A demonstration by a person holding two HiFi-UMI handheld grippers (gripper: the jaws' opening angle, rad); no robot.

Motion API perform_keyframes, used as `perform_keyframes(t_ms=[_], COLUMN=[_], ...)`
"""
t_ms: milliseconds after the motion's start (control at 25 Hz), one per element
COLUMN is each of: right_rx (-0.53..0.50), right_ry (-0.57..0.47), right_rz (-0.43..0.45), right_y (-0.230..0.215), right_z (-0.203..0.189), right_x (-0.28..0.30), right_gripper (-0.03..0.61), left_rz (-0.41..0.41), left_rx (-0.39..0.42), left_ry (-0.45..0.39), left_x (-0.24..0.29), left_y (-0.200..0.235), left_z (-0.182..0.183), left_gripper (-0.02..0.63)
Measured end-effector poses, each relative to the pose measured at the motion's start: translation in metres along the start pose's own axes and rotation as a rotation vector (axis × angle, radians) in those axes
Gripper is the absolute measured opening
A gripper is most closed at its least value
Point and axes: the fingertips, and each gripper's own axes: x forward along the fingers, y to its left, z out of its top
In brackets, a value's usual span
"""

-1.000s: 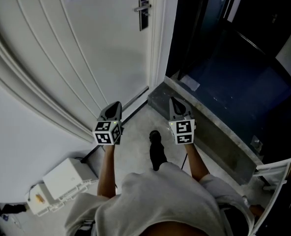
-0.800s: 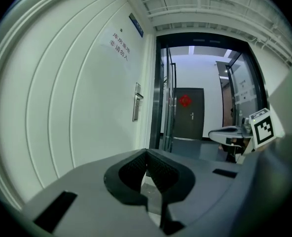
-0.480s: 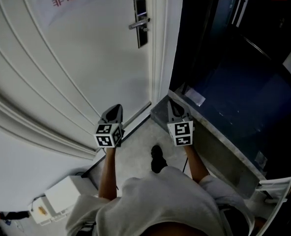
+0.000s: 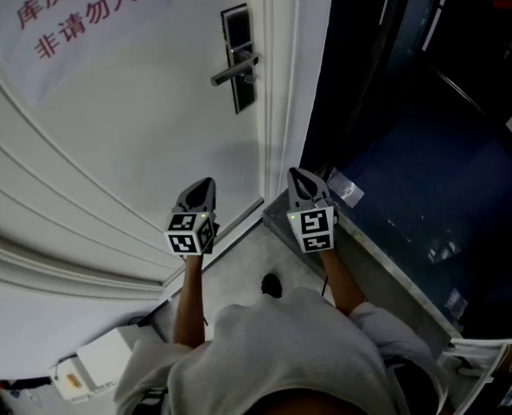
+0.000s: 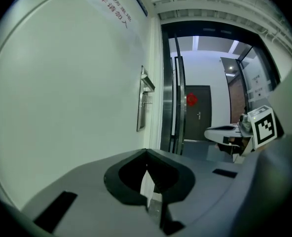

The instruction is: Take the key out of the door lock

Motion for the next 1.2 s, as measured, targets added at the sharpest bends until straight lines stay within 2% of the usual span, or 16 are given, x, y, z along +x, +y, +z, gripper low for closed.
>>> perform_keyframes(t_ms=[440,800,1200], right_rx=[0.009,0.021,0.029], right_ry=[0.009,0.032,0.042], right_rz=[0.046,0.077,0.038], right_y=[-0.040,-0.027,-0.021], right_z=[-0.011,-0.022,-0.018], right_x=[0.078,0.096,0.108], right_gripper=[0.023,0.023,0.023], left_rz=[0.019,0.034,-0.012], left_rx=[0.015,0.001,0.012], left_ry=[0.020,0.047,0.043], left_x=[0.081,0.085,0.094], left_y=[0.019,0.030,0.038], left_z=[0.015,0.002,0.010], left_gripper=[0.018,0.018,0.018])
